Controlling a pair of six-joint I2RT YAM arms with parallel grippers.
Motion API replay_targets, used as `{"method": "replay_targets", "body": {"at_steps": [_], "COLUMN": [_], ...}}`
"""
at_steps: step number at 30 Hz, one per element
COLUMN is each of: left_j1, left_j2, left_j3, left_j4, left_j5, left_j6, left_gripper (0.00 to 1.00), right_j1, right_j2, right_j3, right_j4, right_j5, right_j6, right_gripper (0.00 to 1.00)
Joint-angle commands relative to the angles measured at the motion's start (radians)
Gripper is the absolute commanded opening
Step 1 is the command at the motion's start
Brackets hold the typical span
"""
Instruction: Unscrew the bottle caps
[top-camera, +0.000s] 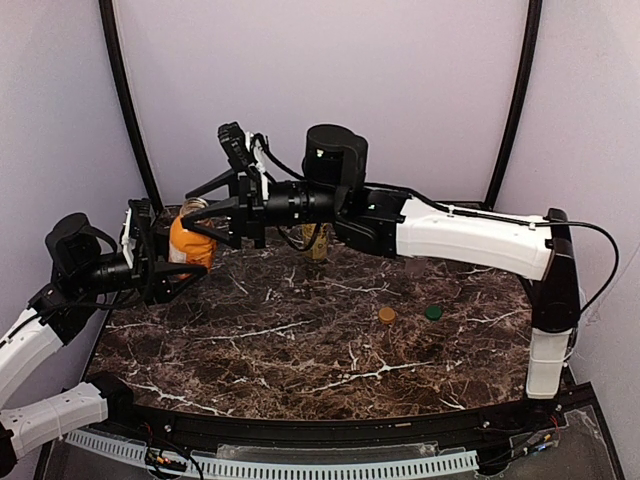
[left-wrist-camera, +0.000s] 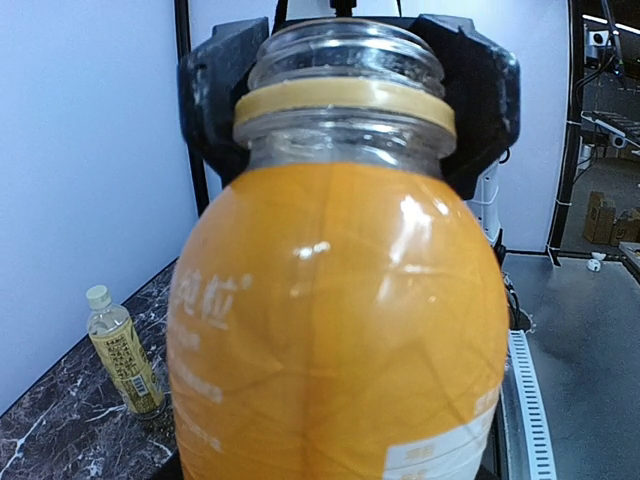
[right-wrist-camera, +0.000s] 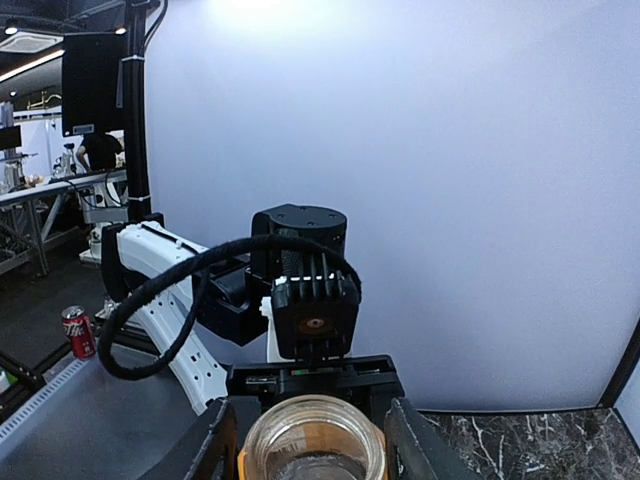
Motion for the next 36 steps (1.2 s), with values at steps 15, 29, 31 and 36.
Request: {"method": "replay_targets", "body": {"at_steps": [15,29,31,36], "left_j1": [0.005,0.095,0.119,0.157], "left_j2": [-0.013,-0.167,-0.197,-0.259], "left_j3": [-0.004,-0.209,-0.228,-0.261], "left_j4": [0.006,-0.023,-0.051,-0.098], "left_j5": [-0.034,-0.423,-0.471,-0.535], "left_j6": [0.005,-0.108,-0.106,-0.097], "left_gripper": [0.79,0.99,0.99,0.99], "right_j1": [-0.007,-0.350,-0.471,-0.745], "right_j2": [-0.051,-0.469,-0.547,-0.704], "right_j3": [-0.038,-0.270,-0.366,-0.675], "right_j4": [-0.072,-0.478,-0.485,-0.421], "right_j5": [0.065,0.980,1.075,1.140], "right_j6": [-0.027,-0.143,-0.107,0.099], "right_gripper": [0.00,0.00,0.00,0.00]}}
